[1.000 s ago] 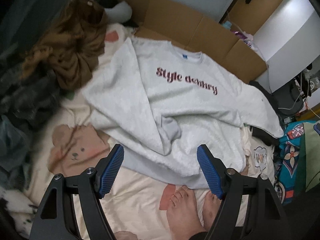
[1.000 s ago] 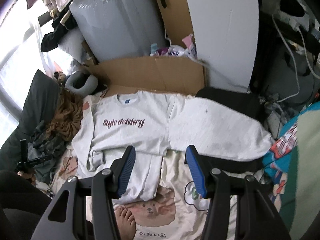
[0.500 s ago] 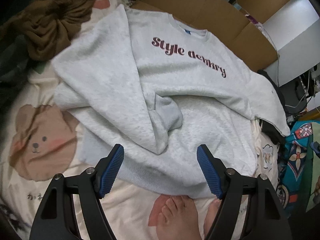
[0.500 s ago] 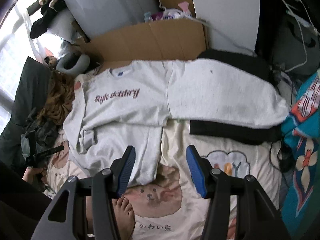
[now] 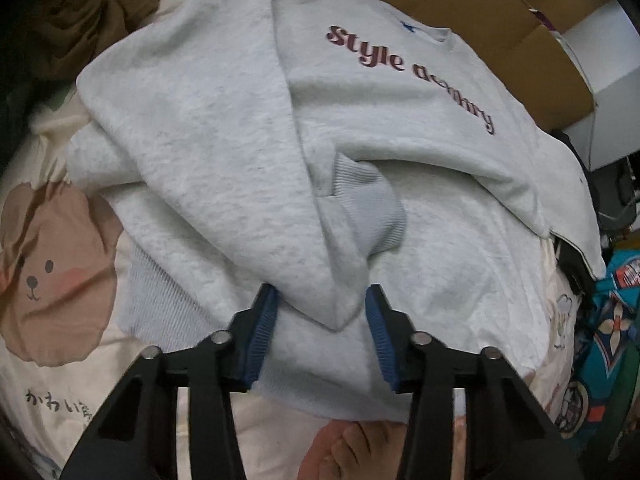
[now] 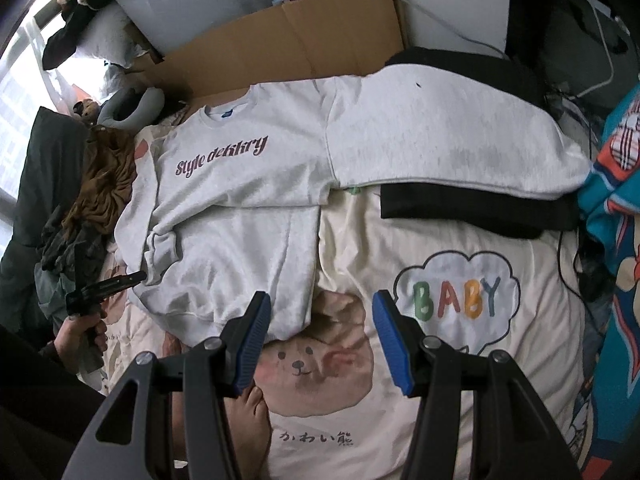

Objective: Fold clothes
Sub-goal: 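Move the left tool to the grey sleeve cuff and close on it, then pull the sleeve cuff outward away from the sweatshirt body with the left tool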

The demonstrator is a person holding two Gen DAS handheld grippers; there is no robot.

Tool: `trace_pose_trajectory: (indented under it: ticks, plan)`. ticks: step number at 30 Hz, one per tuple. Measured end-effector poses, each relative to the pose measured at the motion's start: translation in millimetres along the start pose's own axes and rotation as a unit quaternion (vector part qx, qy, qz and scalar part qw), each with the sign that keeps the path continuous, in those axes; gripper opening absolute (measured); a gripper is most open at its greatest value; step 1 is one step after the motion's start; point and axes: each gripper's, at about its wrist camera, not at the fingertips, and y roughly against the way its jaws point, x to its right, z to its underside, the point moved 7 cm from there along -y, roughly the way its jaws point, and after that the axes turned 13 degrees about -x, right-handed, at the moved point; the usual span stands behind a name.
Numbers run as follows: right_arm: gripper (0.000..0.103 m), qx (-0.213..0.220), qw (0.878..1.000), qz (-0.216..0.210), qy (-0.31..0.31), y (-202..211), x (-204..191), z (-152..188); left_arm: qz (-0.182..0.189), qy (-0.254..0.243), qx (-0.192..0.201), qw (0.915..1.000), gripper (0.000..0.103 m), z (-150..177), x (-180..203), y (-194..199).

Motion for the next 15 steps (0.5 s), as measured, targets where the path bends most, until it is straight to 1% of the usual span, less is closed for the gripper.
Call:
trace_pose_trajectory:
  ticks: [1, 2, 3, 5, 10, 14, 15]
  plan:
    - [0.05, -0.002, 1.0, 0.0, -0.002, -2, 1, 1, -0.002, 0.007, 0.002, 1.0, 0.012, -1, -4, 0]
    - [0.05, -0.003, 1.0, 0.0, -0.001, -3, 1, 2, -0.005, 0.016, 0.004, 0.9999, 0.008, -3, -9, 1]
    - [0.05, -0.004, 1.0, 0.0, 0.0, -4, 1, 2, -0.007, 0.017, 0.005, 0.9998, 0.006, -3, -11, 5]
    - [0.05, -0.002, 1.0, -0.001, 0.002, -4, 0, 2, -0.008, 0.011, 0.006, 0.9999, 0.006, -3, -11, 15]
    - [0.05, 0.011, 1.0, -0.015, 0.002, -4, -1, 1, -0.028, -0.029, 0.02, 0.999, 0.005, -13, -14, 66]
    - [0.05, 0.02, 1.0, -0.013, 0.014, -4, -7, 0, -0.067, -0.07, 0.019, 0.9952, 0.004, -30, -22, 108]
    - [0.05, 0.021, 0.999, -0.021, 0.016, -5, -10, 1, -0.077, -0.081, 0.017, 0.9935, 0.004, -34, -23, 119]
